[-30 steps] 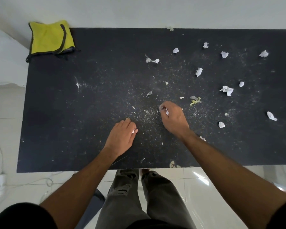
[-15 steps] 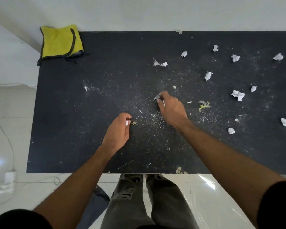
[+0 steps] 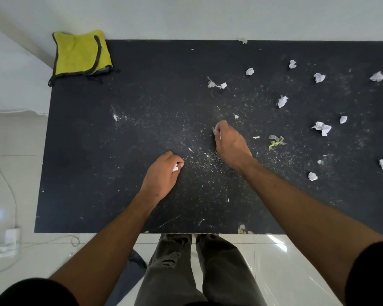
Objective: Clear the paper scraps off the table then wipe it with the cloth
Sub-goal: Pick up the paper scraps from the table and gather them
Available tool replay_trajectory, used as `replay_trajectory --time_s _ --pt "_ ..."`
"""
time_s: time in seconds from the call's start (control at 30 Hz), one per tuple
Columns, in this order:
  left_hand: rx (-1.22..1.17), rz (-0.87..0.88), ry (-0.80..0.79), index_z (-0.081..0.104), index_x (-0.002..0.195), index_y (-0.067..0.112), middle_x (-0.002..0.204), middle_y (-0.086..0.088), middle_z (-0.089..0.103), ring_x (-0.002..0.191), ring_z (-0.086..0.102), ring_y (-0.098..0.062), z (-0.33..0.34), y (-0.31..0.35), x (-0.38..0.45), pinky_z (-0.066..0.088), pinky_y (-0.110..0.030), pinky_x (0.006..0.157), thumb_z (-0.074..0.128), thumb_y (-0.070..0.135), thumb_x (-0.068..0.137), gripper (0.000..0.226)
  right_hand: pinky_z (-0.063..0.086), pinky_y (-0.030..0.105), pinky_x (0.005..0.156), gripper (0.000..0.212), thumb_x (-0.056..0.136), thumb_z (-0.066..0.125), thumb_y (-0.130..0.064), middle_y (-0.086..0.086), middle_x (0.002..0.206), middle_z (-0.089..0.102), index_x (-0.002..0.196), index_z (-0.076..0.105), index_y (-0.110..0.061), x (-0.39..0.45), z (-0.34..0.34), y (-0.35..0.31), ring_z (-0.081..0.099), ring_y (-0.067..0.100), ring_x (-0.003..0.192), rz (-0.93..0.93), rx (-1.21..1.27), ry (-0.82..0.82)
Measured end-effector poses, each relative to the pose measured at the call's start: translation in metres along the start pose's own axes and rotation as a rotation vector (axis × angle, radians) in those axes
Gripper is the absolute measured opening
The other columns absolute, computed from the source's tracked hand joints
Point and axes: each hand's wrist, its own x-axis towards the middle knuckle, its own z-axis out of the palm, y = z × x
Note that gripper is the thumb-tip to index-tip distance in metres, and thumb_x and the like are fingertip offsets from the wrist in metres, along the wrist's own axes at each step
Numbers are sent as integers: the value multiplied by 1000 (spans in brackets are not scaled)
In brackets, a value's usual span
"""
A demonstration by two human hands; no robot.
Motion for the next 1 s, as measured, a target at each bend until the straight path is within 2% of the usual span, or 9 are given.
replay_trajectory --time_s 0.23,0.4,0.5,0.57,0.63,0.7,0.77,0.9,1.0 --pt "-115 -82 -26 54 106 15 107 1 55 87 57 -13 -9 16 20 46 -27 77 47 16 106 7 45 29 66 16 109 37 -22 2 101 54 103 49 -13 -6 -7 5 54 17 85 70 194 95" --pt "-217 -100 -19 53 108 20 105 3 64 93 62 -13 -14 27 52 53 -27 76 50 5 102 16 36 20 42 8 106 45 -22 0 83 61 102 49 -16 -10 -19 12 44 8 55 167 308 161" --pt "-276 -93 -53 56 120 17 108 3 65 95 63 -11 -19 39 81 50 -20 75 47 0 101 27 43 24 51 11 105 42 -18 -3 94 63 106 53 -17 -9 -31 15 52 10 64 181 307 183" --pt "-248 -44 -57 59 124 13 113 4 64 100 60 -11 -23 49 104 49 -23 85 44 8 105 25 53 33 63 18 103 42 -17 -2 92 64 98 59 -15 -6 -38 16 61 16 74 208 302 210" --pt "-197 27 -36 61 120 12 114 2 64 102 58 -10 -26 58 129 48 -26 91 40 16 108 24 56 40 68 22 103 42 -17 -1 88 64 92 61 -14 -3 -43 19 64 21 80 244 294 227" --pt "-151 73 -19 57 113 14 107 1 64 94 60 -14 -28 65 154 50 -33 84 38 21 108 20 56 44 67 24 103 41 -19 1 86 65 90 61 -14 0 -46 24 65 24 80 270 308 251" --pt "-74 126 10 52 116 14 106 -3 64 91 61 -19 -29 71 178 49 -36 77 40 25 108 18 54 41 66 25 104 41 -22 0 86 65 90 61 -15 3 -50 29 63 21 78 283 317 284" --pt "145 260 59 44 142 16 116 -11 60 99 58 -26 -25 75 219 51 -42 86 46 26 106 37 49 36 72 26 108 40 -27 1 92 62 96 58 -15 16 -56 37 58 19 84 274 301 329" --pt "313 322 72 47 138 21 113 -9 51 97 52 -26 -14 70 242 49 -42 87 48 29 104 35 49 38 78 22 109 39 -29 2 99 62 105 55 -14 45 -65 45 57 19 88 239 246 336"
